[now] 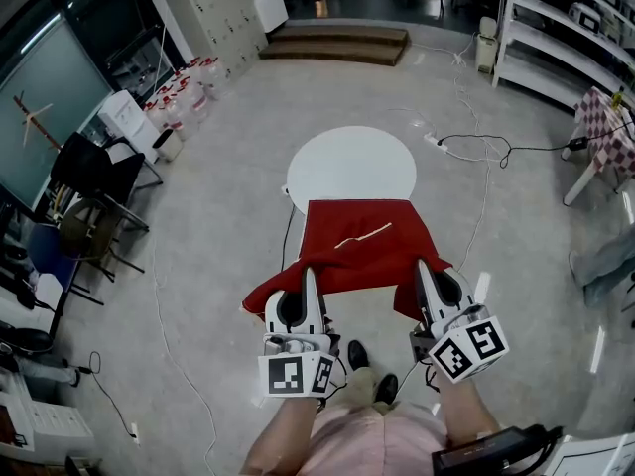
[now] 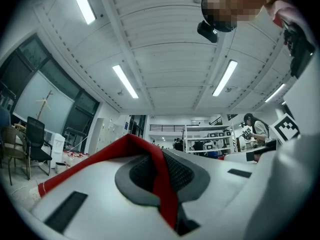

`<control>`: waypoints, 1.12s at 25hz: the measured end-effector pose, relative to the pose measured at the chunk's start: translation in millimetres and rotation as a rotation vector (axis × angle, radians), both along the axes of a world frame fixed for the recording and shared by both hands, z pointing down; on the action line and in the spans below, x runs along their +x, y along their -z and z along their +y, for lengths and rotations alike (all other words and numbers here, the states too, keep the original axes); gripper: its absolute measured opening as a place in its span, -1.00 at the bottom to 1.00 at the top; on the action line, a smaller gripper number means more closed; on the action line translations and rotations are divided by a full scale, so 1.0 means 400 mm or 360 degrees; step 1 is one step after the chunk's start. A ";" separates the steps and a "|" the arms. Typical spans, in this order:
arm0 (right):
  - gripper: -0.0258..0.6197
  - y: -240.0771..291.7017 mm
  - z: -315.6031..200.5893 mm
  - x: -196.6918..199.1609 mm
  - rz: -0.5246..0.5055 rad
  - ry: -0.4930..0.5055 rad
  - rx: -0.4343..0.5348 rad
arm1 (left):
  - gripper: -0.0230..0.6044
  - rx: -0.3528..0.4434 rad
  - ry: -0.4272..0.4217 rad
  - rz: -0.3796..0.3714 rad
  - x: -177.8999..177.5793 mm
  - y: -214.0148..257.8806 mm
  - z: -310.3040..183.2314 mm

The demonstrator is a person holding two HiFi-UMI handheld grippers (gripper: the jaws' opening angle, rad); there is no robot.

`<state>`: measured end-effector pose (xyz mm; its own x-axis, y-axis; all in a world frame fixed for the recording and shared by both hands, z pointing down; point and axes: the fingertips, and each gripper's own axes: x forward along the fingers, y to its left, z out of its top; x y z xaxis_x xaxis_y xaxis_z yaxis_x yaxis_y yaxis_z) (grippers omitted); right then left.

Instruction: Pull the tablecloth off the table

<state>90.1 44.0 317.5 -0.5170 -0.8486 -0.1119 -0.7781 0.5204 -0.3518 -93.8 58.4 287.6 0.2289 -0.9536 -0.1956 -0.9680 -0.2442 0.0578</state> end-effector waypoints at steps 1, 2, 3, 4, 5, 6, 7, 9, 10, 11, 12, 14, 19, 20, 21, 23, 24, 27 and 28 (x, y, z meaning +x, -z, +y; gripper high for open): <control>-0.84 0.001 0.004 0.003 -0.0001 0.0000 0.0003 | -0.80 0.0004 -0.0001 -0.0003 0.003 0.001 0.005; -0.85 0.001 0.008 0.006 -0.0001 -0.0001 0.0006 | -0.80 0.0007 -0.0001 -0.0005 0.006 0.003 0.009; -0.84 0.002 0.009 0.008 -0.0002 0.0000 0.0008 | -0.80 0.0010 -0.0001 -0.0006 0.009 0.004 0.011; -0.84 0.004 0.010 0.009 -0.0003 0.0000 0.0010 | -0.80 0.0012 -0.0001 -0.0007 0.010 0.007 0.012; -0.84 0.006 0.010 0.009 -0.0004 -0.0001 0.0012 | -0.80 0.0014 -0.0002 -0.0007 0.010 0.009 0.012; -0.85 0.008 0.011 0.009 -0.0005 -0.0002 0.0013 | -0.80 0.0016 -0.0003 -0.0008 0.010 0.012 0.013; -0.85 0.009 0.013 0.010 -0.0005 -0.0003 0.0014 | -0.80 0.0018 -0.0005 -0.0008 0.012 0.013 0.015; -0.84 0.010 0.019 0.019 -0.0007 -0.0007 0.0018 | -0.80 0.0021 -0.0009 -0.0010 0.020 0.015 0.021; -0.84 0.010 0.021 0.026 -0.0009 -0.0009 0.0019 | -0.80 0.0022 -0.0012 -0.0012 0.028 0.015 0.022; -0.84 0.010 0.021 0.035 -0.0011 -0.0011 0.0020 | -0.80 0.0023 -0.0014 -0.0013 0.036 0.016 0.022; -0.84 0.011 0.020 0.042 -0.0013 -0.0013 0.0021 | -0.80 0.0024 -0.0017 -0.0014 0.043 0.017 0.021; -0.84 0.018 0.020 0.047 -0.0014 -0.0016 0.0022 | -0.80 0.0023 -0.0021 -0.0015 0.048 0.023 0.019; -0.85 0.024 0.031 0.040 -0.0013 -0.0018 0.0037 | -0.80 0.0027 -0.0025 -0.0021 0.041 0.024 0.026; -0.85 0.027 0.028 0.040 -0.0015 -0.0019 0.0041 | -0.80 0.0032 -0.0026 -0.0026 0.041 0.027 0.025; -0.84 0.029 0.026 0.041 -0.0016 -0.0018 0.0047 | -0.80 0.0036 -0.0025 -0.0030 0.043 0.028 0.023; -0.84 0.028 0.024 0.050 -0.0017 -0.0015 0.0056 | -0.80 0.0044 -0.0019 -0.0033 0.051 0.027 0.021; -0.84 0.026 0.023 0.055 -0.0017 -0.0014 0.0060 | -0.80 0.0049 -0.0016 -0.0033 0.056 0.026 0.021; -0.85 0.029 0.019 0.054 -0.0018 -0.0014 0.0067 | -0.80 0.0071 -0.0012 -0.0044 0.058 0.035 0.022; -0.84 0.036 0.018 0.049 -0.0016 -0.0013 0.0072 | -0.80 0.0078 -0.0009 -0.0049 0.054 0.042 0.022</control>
